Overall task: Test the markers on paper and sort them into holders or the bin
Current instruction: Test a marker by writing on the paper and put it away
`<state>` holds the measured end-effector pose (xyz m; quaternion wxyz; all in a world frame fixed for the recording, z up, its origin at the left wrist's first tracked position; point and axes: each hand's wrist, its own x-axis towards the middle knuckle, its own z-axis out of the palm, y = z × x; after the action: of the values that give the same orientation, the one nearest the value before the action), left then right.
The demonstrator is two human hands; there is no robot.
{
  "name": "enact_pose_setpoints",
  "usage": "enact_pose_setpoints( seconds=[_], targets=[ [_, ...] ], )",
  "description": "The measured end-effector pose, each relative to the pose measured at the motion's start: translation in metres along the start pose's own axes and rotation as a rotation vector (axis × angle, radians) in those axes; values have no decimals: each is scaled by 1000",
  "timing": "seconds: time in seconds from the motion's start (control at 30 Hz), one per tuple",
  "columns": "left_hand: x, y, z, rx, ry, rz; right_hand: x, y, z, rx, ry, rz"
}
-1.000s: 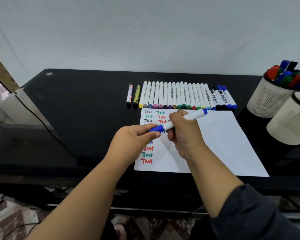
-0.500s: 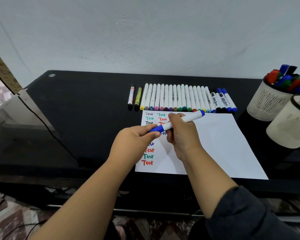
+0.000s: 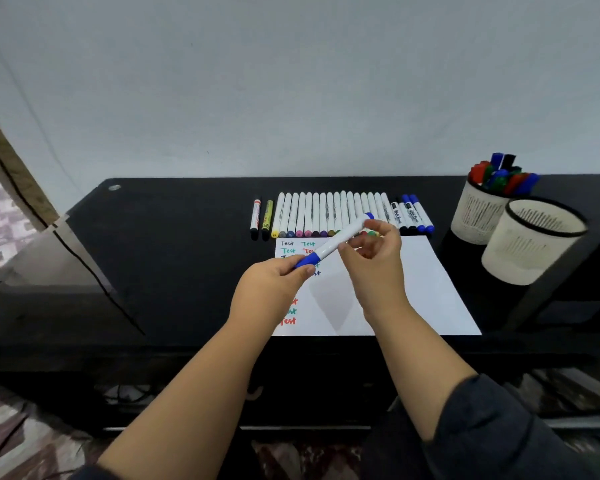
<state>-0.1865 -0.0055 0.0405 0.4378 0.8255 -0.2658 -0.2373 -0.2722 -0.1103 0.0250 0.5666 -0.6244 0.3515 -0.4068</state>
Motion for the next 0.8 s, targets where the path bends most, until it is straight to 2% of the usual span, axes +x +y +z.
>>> enact_pose_setpoints(
  seconds=[0.13,0.23,0.37,0.53,0.8],
  targets=[
    [-5,14,2,-46,7,42,0,-5,-13,-559,-122,-411],
    [-5,27,7,-54,17,120,7,-11,-27,-775,-189,-521],
    [4,48,19,-119,-16,184,24,-22,-49,-897,-165,-613],
    [29,67,45,-202,-136,278,56,-32,-89,-974,-38,-566],
    [98,66,118,270,-167,349,102,-39,-155,-717,117,-325]
  ],
)
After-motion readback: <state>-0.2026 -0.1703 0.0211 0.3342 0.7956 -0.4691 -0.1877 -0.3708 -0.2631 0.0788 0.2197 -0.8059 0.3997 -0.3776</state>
